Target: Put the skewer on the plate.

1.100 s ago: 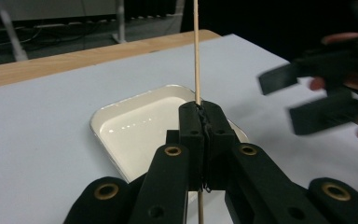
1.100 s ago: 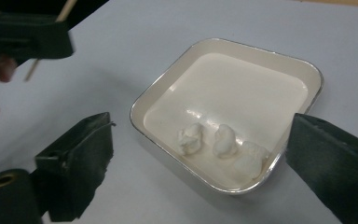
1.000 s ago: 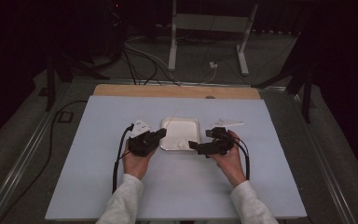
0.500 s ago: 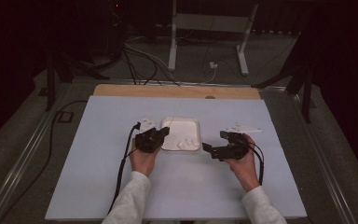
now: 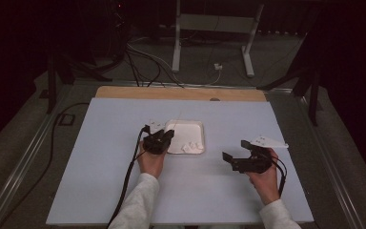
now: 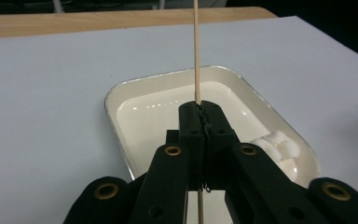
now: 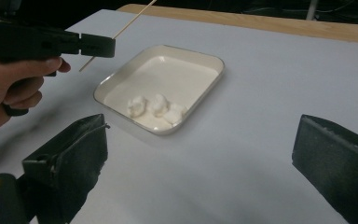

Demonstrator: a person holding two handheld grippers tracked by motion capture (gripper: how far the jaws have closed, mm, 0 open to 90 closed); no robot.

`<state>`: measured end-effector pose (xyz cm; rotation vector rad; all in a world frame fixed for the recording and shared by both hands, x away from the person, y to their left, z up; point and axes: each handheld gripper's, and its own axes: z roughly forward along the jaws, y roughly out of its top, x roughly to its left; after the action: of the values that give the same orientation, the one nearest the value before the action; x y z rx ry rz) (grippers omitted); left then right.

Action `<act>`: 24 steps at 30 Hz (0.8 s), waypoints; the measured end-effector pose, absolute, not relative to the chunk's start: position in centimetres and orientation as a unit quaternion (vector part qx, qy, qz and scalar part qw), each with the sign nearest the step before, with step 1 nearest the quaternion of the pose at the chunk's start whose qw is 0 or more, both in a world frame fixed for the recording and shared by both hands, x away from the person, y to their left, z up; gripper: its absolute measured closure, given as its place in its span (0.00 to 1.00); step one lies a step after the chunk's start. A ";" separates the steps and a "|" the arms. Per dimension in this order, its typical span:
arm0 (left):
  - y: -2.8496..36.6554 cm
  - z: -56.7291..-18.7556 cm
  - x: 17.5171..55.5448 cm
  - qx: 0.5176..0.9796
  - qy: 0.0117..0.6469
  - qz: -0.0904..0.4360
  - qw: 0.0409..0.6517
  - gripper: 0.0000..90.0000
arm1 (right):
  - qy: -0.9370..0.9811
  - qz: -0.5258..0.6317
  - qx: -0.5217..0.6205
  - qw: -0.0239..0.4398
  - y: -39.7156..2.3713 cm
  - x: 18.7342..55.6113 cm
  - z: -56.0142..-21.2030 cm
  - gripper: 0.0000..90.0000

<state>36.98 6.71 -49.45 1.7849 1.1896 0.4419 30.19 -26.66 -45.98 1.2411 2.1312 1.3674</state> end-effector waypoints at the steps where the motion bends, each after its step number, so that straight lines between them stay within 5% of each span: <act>1: 6.6 -49.6 37.1 0.724 0.486 0.179 0.456 1.00 | 0.745 0.478 0.435 0.162 -26.8 30.0 -46.1 0.04; 24: 4.6 -52.4 38.2 0.730 0.541 0.174 0.380 0.91 | 0.736 0.489 0.437 0.168 -27.9 29.2 -46.3 0.04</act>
<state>38.23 4.58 -52.44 1.8649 1.3811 0.4437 29.16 -27.87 -46.27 1.2427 2.0940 1.3909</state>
